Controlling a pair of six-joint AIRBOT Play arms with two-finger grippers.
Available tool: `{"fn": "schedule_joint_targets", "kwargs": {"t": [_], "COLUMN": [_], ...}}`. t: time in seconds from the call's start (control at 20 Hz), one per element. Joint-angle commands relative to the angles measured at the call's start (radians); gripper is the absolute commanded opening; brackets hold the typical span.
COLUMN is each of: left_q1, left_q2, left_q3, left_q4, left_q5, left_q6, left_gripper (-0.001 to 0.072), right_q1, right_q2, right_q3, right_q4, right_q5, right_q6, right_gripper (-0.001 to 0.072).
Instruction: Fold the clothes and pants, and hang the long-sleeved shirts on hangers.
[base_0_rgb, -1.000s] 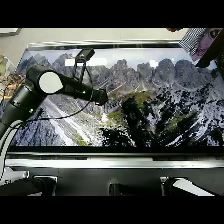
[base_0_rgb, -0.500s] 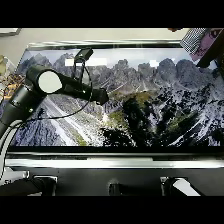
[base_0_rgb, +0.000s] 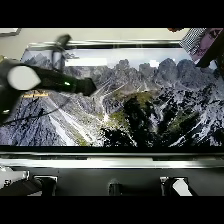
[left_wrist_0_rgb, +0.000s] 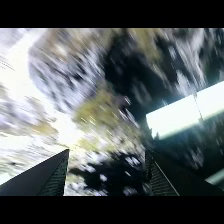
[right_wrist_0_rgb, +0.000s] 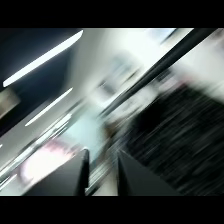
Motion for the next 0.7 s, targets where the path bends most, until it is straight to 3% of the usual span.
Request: {"fn": "schedule_joint_targets", "kwargs": {"t": [0.0, 0.05, 0.15, 0.3, 0.4, 0.65], "left_q1": [0.106, 0.148, 0.219, 0.272, 0.277, 0.288], "left_q2": [0.130, 0.171, 0.229, 0.285, 0.344, 0.447], "left_q3": [0.000, 0.000, -0.001, -0.043, -0.157, -0.449], "left_q4": [0.067, 0.069, 0.074, 0.105, 0.165, 0.208], "left_q5": [-0.004, -0.021, -0.101, -0.271, -0.283, -0.177], "left_q6": [-0.002, -0.002, 0.023, 0.109, 0.120, 0.099], "left_gripper": [0.0457, 0.0339, 0.0023, 0.0024, 0.0024, 0.0024], "right_q1": [0.409, 0.528, 0.727, 0.929, 1.011, 1.021], "right_q2": [-0.119, -0.152, -0.195, -0.213, -0.214, -0.214], "right_q3": [-0.001, -0.008, -0.065, -0.204, -0.333, -0.597], "right_q4": [0.497, 0.410, 0.196, -0.188, -0.375, -0.247], "right_q5": [0.153, 0.249, 0.441, 0.732, 0.844, 0.784], "right_q6": [-0.444, -0.495, -0.509, -0.544, -0.593, -0.596], "right_gripper": [0.0084, 0.0023, 0.0023, 0.0022, 0.0022, 0.0022]}}
